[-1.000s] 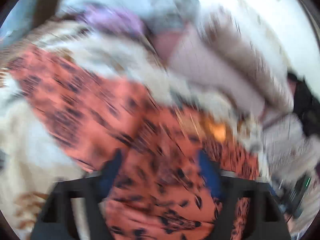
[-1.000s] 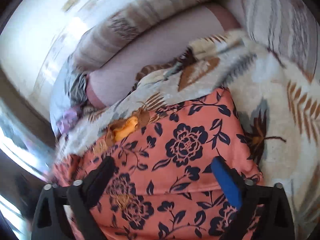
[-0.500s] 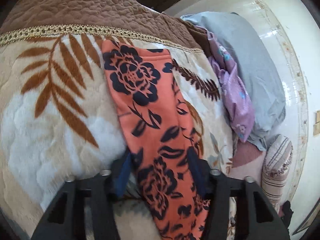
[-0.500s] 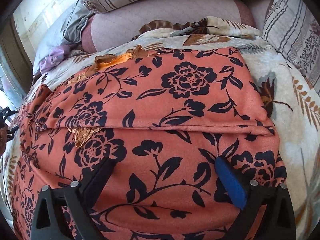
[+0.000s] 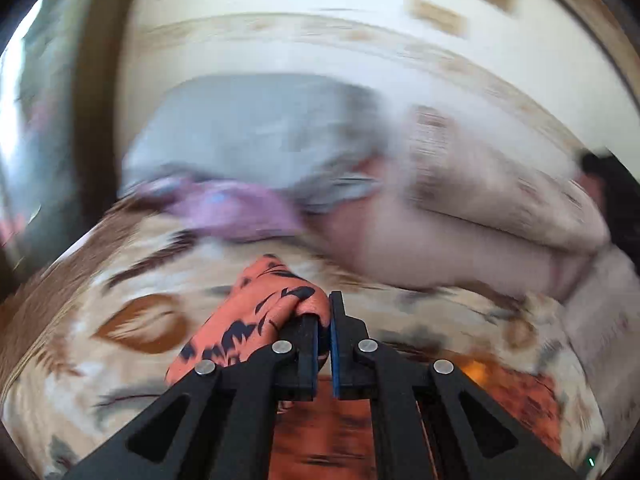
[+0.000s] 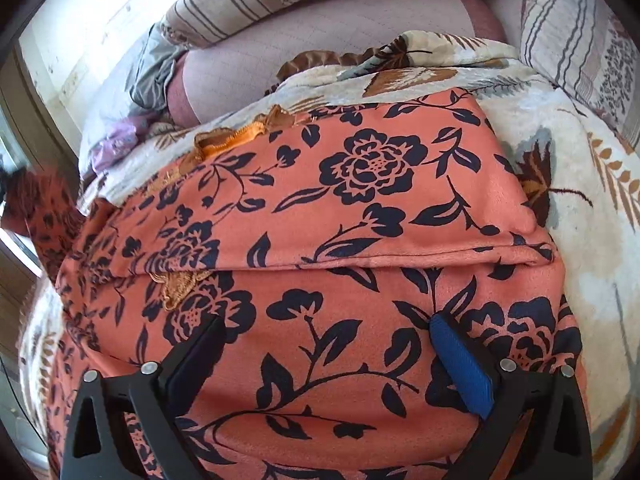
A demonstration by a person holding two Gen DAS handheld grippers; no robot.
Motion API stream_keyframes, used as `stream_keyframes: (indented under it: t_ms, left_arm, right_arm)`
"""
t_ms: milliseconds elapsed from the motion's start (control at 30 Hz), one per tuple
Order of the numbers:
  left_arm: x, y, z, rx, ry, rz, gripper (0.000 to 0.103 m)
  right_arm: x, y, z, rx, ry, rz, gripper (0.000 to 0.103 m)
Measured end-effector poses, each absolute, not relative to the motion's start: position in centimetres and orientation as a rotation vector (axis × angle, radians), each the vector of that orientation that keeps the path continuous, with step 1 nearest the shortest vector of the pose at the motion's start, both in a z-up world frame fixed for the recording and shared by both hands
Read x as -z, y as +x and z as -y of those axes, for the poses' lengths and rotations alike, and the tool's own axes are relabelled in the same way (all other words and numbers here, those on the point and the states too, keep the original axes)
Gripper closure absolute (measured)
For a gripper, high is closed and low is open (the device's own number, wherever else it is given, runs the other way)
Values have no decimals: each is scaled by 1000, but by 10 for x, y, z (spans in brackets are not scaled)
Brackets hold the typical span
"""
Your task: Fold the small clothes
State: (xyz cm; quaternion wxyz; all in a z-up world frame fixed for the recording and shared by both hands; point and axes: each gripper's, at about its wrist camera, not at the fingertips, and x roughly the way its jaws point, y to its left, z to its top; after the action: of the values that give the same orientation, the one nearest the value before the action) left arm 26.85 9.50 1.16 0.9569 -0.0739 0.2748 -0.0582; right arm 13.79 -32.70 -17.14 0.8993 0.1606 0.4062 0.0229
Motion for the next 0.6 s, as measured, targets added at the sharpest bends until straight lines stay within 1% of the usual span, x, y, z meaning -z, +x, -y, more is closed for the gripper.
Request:
stream_keyframes:
  t_ms: [67, 133, 167, 200, 233, 300, 367, 400, 467, 500, 533, 600]
  left_arm:
    - [-11, 251, -19, 256, -88, -567, 98]
    - [10, 234, 51, 385, 1, -613, 95]
    - [26, 230, 79, 436, 48, -656, 88]
    - [48, 224, 105, 479, 110, -723, 62]
    - [72, 222, 121, 497, 171, -795, 43]
    - [114, 219, 131, 472, 254, -888, 43]
    - [134, 213, 111, 406, 265, -948, 43]
    - [135, 210, 96, 392, 230, -958, 43]
    - [125, 201, 60, 349, 115, -940, 39]
    - [118, 196, 39, 330, 61, -919, 33]
    - [112, 187, 23, 302, 25, -895, 30]
    - [106, 183, -15, 204, -48, -848, 27]
  right_arm:
    - [170, 135, 333, -65, 379, -826, 0]
    - [168, 132, 340, -83, 435, -814, 0]
    - [167, 132, 344, -93, 468, -813, 0]
    - [164, 130, 349, -102, 511, -815, 0]
    - [161, 128, 355, -110, 559, -814, 1]
    - [156, 123, 370, -117, 655, -811, 1]
    - [148, 120, 384, -115, 719, -794, 0]
    - [144, 119, 387, -106, 724, -784, 0]
    - [130, 127, 385, -91, 679, -778, 0]
    - [121, 132, 378, -96, 625, -773, 1]
    - [112, 139, 367, -104, 556, -774, 0]
    - [92, 156, 333, -151, 420, -782, 0]
